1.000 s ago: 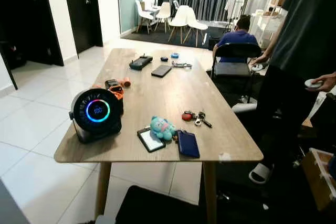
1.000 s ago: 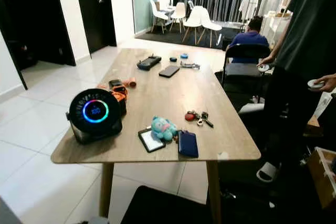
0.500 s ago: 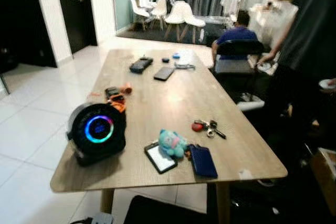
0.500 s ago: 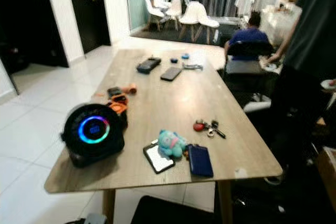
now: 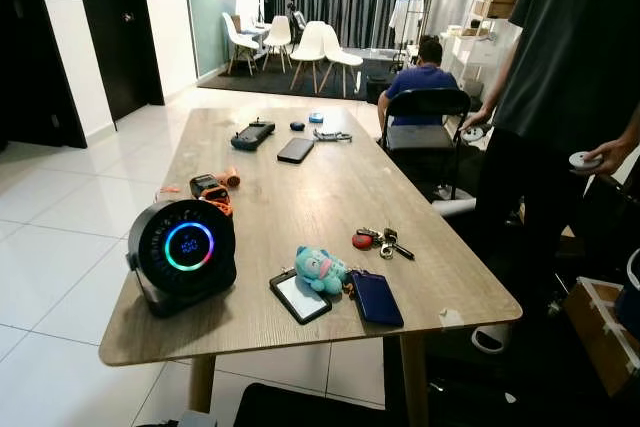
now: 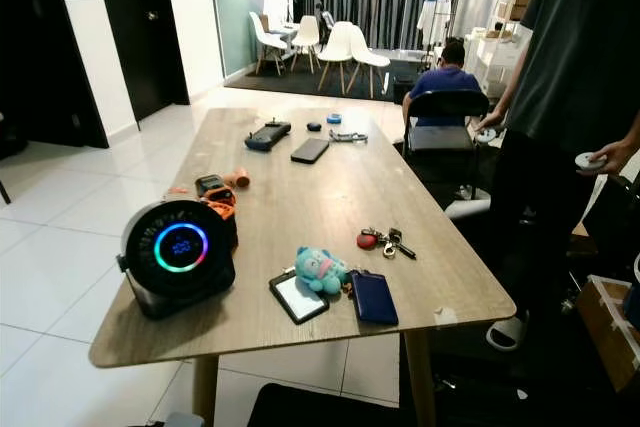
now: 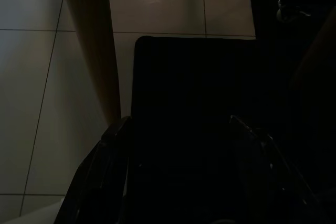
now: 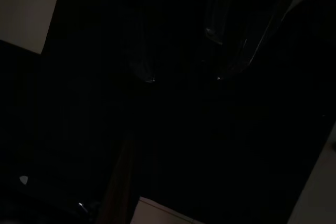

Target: Hang keys on a hook

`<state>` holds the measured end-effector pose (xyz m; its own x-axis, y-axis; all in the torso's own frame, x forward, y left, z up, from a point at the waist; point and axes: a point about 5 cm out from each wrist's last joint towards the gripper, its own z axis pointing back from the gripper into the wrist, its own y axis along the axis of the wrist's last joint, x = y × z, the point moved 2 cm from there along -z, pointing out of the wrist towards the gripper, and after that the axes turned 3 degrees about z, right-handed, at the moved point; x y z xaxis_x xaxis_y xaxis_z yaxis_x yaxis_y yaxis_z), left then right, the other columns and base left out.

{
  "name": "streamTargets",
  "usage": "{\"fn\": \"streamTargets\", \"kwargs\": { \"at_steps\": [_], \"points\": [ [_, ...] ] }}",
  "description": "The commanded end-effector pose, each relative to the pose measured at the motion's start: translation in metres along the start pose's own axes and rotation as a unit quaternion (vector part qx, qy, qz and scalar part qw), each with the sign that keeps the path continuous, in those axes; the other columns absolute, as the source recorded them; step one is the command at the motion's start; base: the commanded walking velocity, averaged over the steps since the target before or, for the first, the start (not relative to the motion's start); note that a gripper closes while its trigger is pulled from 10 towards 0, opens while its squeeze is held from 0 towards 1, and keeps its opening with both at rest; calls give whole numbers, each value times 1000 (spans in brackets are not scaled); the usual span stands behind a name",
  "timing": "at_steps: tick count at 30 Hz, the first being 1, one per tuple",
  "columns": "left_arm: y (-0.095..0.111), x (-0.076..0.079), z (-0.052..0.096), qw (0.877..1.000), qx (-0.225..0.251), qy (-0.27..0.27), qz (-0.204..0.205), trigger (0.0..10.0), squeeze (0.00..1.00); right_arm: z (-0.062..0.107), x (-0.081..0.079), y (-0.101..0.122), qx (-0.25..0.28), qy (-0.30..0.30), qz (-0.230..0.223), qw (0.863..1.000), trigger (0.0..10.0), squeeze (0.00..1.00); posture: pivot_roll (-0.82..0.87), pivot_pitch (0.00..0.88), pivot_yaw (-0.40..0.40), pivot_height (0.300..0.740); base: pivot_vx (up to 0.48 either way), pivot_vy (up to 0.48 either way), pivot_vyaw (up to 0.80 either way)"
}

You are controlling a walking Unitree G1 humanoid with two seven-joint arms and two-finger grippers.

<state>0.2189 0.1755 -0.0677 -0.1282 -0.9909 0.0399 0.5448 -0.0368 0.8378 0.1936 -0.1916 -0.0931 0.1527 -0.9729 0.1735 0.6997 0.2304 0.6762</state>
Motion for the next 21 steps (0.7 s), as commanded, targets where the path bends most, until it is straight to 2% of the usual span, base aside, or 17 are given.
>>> {"fn": "streamTargets", "kwargs": {
  "at_steps": [1, 12, 21],
  "points": [
    [-7, 0, 3, 1000, -10, 2, 7, 10000, 0, 1, 1, -4, -7, 0, 4, 1000, 10000, 0, 52, 31, -35, 740, 0, 0, 0],
    [-6, 3, 3, 1000, -4, -11, -10, 10000, 0, 2, 1, -5, -8, 1, 5, 1000, 10000, 0, 51, 32, -34, 740, 0, 0, 0],
    [-6, 4, 3, 1000, -6, -14, -15, 10000, 0, 1, 1, -5, -8, 1, 6, 1000, 10000, 0, 52, 31, -32, 740, 0, -475, 0]
  ]
}}
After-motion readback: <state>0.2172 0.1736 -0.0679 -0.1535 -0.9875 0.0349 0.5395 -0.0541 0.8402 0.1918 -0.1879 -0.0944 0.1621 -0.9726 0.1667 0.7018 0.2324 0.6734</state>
